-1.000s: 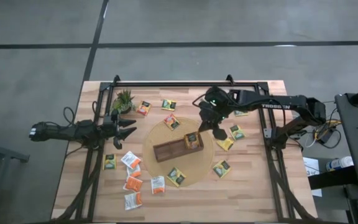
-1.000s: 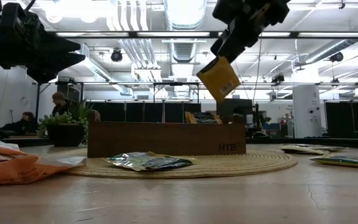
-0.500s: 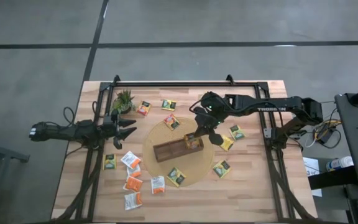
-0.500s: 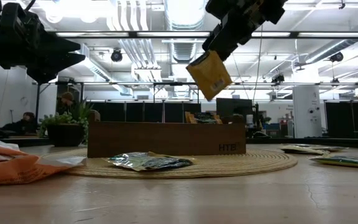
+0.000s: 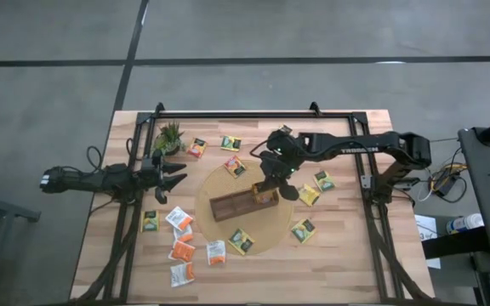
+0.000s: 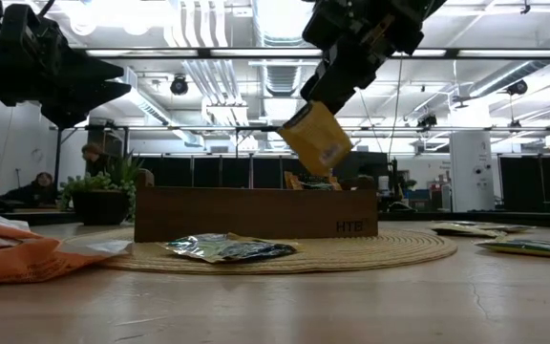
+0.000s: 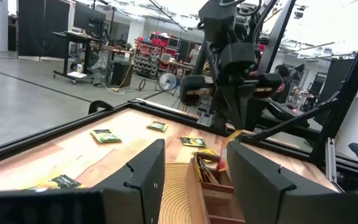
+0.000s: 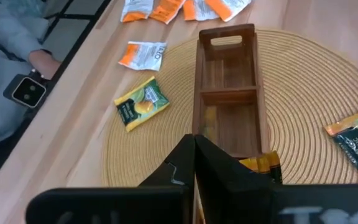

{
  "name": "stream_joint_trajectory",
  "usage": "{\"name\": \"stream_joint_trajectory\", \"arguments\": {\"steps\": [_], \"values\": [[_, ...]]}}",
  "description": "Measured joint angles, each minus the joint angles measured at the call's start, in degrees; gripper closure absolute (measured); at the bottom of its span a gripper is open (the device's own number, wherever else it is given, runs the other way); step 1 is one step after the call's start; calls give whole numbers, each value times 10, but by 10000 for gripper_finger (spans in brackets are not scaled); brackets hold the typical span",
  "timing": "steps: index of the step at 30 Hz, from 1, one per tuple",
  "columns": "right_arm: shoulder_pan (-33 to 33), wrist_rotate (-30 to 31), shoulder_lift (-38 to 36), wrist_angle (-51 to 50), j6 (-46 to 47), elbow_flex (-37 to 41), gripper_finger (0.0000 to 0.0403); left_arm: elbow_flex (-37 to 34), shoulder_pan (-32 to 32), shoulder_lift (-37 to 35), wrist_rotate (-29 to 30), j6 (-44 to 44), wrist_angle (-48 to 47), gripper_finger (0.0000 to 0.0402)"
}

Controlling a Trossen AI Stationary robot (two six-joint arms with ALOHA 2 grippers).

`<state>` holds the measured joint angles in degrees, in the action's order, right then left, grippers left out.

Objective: Pick & Place Tea
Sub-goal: Put the orange tea bag into the right section of the wooden organizer

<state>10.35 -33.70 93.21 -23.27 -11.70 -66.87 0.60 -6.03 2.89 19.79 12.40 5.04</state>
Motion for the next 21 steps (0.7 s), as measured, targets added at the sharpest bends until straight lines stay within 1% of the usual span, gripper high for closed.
{"name": "stream_joint_trajectory", "arguments": {"steps": [3,8,14,15,21], "values": [[0,-10,15,1,2,0,395,0,0,0,0,0,0,234],[0,-10,37,1,0,0,395,0,0,0,0,0,0,234],[2,-7,43,-3,-7,1,395,0,0,0,0,0,0,234],[2,0,42,-5,-9,1,395,0,0,0,0,0,0,234],[5,84,27,-41,-32,1,395,0,0,0,0,0,0,234]]}}
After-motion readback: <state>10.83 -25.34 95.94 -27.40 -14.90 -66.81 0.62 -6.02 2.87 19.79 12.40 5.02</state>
